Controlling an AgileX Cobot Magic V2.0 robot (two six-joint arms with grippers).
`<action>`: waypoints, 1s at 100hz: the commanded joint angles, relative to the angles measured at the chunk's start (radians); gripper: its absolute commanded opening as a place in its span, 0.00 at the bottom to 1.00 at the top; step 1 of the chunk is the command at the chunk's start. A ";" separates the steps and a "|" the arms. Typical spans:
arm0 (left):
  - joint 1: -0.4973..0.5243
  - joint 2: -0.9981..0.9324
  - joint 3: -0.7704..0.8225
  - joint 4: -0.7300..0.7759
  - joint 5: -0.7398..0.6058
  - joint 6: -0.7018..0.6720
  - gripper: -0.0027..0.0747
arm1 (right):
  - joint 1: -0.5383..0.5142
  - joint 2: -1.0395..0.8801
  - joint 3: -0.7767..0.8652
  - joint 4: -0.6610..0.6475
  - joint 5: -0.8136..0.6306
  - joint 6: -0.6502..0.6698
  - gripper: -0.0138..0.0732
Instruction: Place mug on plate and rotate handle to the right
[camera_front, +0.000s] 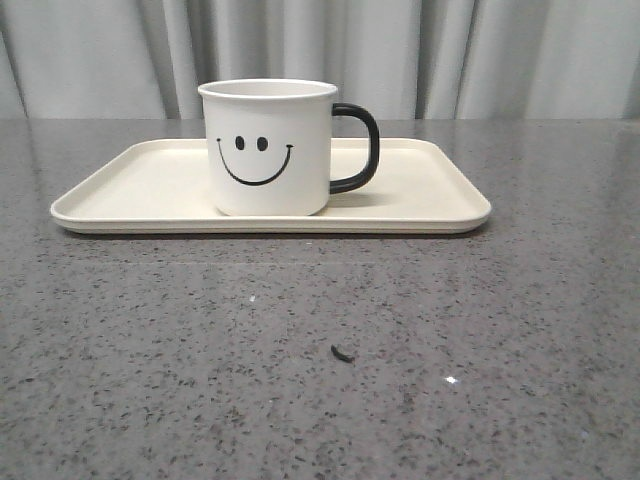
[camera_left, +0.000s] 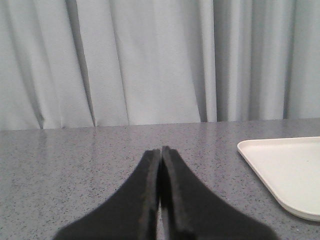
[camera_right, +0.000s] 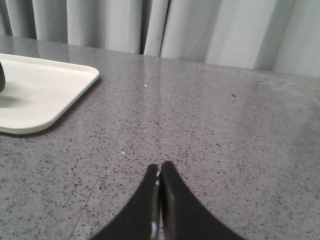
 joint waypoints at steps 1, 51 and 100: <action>0.000 -0.032 0.003 -0.010 -0.073 -0.010 0.01 | -0.006 -0.012 0.010 0.005 -0.163 0.001 0.09; 0.000 -0.032 0.003 -0.010 -0.073 -0.010 0.01 | -0.006 -0.012 0.058 0.014 -0.233 0.021 0.09; 0.000 -0.032 0.003 -0.010 -0.073 -0.010 0.01 | -0.006 -0.012 0.058 0.014 -0.228 0.021 0.09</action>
